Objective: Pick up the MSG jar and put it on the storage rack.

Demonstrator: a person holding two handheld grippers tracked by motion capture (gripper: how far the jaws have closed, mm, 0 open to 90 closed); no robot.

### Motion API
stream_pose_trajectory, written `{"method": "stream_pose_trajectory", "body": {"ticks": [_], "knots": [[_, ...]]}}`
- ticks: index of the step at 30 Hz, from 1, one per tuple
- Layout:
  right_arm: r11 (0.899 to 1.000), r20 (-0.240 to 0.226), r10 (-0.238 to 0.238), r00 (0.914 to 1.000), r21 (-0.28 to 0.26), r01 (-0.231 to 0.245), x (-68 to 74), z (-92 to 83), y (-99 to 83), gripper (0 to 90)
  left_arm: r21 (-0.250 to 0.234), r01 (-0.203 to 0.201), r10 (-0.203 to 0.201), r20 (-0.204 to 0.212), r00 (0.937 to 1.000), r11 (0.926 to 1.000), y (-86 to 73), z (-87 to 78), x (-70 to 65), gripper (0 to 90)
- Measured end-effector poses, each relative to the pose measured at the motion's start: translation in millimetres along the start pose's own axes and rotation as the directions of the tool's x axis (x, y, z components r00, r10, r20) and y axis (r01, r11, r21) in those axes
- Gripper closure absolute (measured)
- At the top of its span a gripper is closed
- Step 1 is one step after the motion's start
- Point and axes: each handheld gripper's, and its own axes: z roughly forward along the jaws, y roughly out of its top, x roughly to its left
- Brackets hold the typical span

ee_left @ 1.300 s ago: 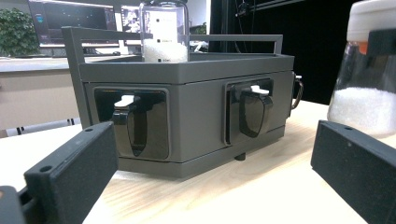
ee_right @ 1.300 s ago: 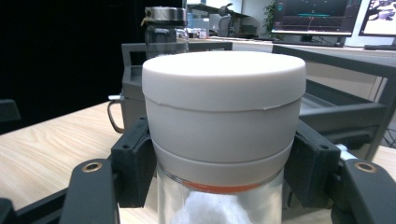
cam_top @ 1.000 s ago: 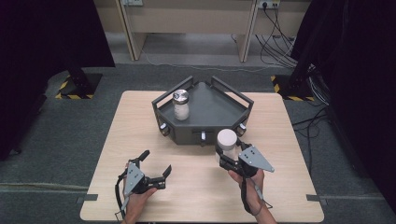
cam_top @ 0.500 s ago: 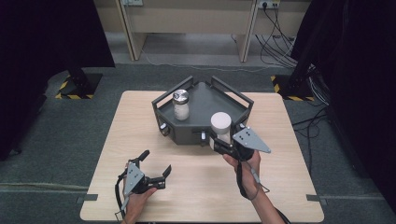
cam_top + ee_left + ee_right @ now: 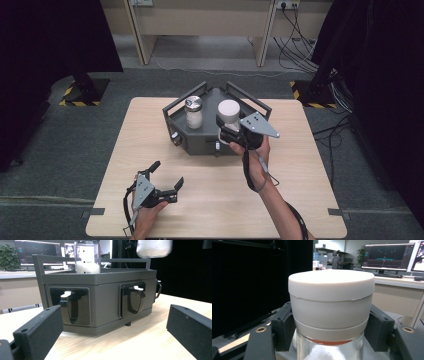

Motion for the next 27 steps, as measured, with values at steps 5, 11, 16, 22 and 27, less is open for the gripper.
{"method": "stream_pose_trajectory", "body": {"ticks": [5, 11, 16, 22, 27], "knots": [[1.0, 0.026, -0.008, 0.9996, 0.005, 0.008, 1.1, 16.4, 3.0, 34.6, 0.001, 0.001, -0.001, 0.002, 1.0, 1.0, 0.1, 0.0, 0.3, 0.1], [1.0, 0.056, 0.003, 0.9984, 0.023, -0.005, 1.4, 37.2, 2.0, 34.5, 0.001, 0.001, -0.001, 0.003, 1.0, 1.0, 0.2, -0.2, 0.6, 0.1], [0.999, 0.083, 0.012, 0.9965, 0.034, -0.015, 0.6, 54.2, -1.8, 34.5, 0.001, 0.004, -0.004, 0.005, 1.0, 1.0, -0.1, -0.1, 0.7, 0.1], [0.999, 0.105, -0.002, 0.9944, 0.043, -0.002, 1.5, 68.8, -5.6, 34.5, 0.001, -0.001, 0.001, 0.01, 0.9999, 1.0, -0.1, 0.3, 0.5, 0.1], [0.999, 0.115, 0.0, 0.9934, 0.052, -0.006, 1.2, 76.7, -8.3, 34.5, 0.0, -0.002, 0.002, 0.01, 1.0, 1.0, -0.2, 0.1, 0.4, 0.1]]}}
